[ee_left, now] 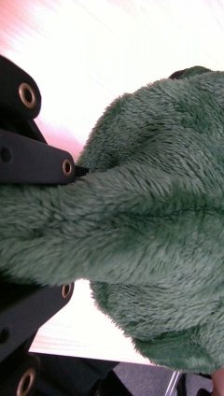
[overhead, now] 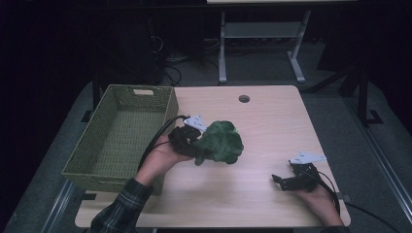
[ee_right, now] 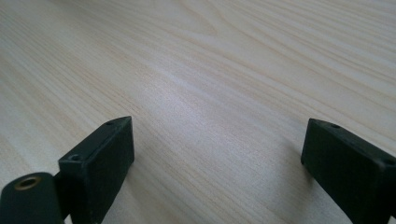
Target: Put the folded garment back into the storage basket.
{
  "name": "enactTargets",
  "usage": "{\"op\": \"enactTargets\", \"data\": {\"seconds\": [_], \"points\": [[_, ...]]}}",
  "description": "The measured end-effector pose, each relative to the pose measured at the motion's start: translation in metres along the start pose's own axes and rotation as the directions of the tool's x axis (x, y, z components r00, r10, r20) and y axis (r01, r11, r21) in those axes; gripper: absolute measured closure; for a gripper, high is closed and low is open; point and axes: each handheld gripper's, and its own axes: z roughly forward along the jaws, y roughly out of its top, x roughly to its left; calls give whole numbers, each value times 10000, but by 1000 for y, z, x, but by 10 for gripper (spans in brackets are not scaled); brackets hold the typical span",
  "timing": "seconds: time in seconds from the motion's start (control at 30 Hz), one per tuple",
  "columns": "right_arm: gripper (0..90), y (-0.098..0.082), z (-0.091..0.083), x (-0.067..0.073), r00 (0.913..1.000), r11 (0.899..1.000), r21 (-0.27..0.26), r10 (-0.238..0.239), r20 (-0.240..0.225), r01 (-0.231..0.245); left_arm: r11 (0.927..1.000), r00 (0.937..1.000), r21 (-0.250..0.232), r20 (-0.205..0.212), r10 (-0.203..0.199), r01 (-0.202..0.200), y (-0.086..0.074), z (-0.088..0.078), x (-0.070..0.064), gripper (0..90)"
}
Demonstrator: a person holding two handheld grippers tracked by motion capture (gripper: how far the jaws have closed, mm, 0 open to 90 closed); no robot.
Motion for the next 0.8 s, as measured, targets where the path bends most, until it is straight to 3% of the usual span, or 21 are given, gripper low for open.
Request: {"op": "enactTargets", "data": {"seconds": [0.13, 0.47, 0.8], "points": [[91, 0, 0, 0, 10000, 10000, 0, 7, 0, -7, 10000, 9998, 32, -219, 6, -5, 0, -13, 4, 734], [92, 0, 0, 0, 10000, 10000, -4, 2, -2, -2, 9991, 9962, -145, -767, -408, 398, -9, -41, 19, 729], [92, 0, 0, 0, 10000, 10000, -7, 10, 1, -10, 9956, 9841, -378, -1533, -902, 853, -24, -78, 34, 729]]}}
